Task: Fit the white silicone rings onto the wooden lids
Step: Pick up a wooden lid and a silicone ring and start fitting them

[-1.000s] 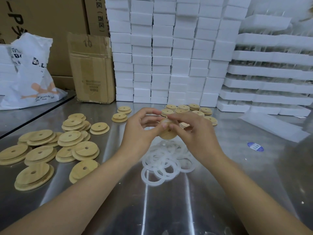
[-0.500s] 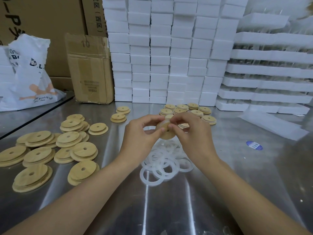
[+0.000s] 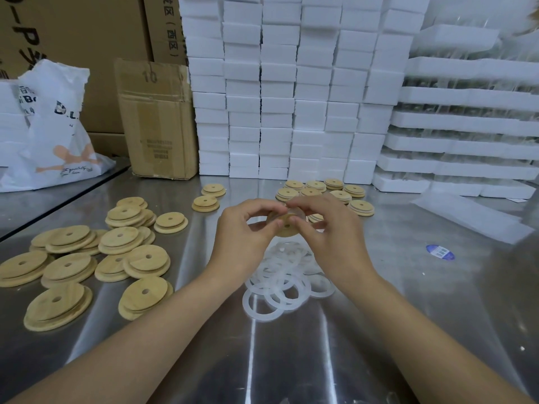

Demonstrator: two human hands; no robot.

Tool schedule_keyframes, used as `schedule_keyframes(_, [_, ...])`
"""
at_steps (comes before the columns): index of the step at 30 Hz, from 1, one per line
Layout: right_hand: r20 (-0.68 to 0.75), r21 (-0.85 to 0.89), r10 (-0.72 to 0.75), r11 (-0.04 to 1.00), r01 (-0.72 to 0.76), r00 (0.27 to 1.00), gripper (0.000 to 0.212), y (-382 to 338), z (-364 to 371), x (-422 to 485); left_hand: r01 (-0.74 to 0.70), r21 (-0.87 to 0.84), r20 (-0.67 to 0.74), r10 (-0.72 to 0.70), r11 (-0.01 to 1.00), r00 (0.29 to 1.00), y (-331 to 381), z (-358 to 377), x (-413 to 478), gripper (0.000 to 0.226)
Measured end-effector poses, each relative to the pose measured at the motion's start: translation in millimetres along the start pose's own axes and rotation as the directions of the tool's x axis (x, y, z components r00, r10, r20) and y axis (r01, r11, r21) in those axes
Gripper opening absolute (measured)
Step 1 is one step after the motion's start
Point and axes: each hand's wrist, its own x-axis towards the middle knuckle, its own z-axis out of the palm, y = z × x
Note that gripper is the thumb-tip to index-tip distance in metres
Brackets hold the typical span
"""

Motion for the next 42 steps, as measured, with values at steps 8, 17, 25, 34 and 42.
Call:
schedule_keyframes(8, [-0.041, -0.032, -0.034, 0.999, 0.033, 0.999, 0.016, -4, -1, 0, 0.013, -0.039, 0.032, -0.012, 0.999, 0.999, 1, -1, 1, 0.023])
schedule_keyframes(17, [0.06, 0.028, 0.153, 0.988, -0.155, 0.986, 0.009, -3, -15, 9, 0.023, 0.002, 0.022, -0.023, 1.0, 1.0, -3, -4, 5, 0.025])
schedule_keyframes(25, [0.289, 0.297, 0.355, 0.85, -0.436, 0.889, 0.019, -8, -23, 11, 0.256, -0.32, -0.015, -0.275, 0.912, 0.961, -5, -5, 5, 0.033])
schedule_keyframes(34, [-0.02, 0.2, 0.661, 0.738, -0.645, 0.75, 0.017, 37, -37, 14, 0.294, 0.043, -0.102, -0.289, 0.955, 0.952, -15, -11, 11, 0.02])
schedule_keyframes(42, [-0.152, -0.476, 0.688, 0.579, -0.662, 0.71, 0.025, 69, -54, 5, 0.258, 0.359, -0.033, -0.264, 0.897, 0.964, -33, -14, 17, 0.012])
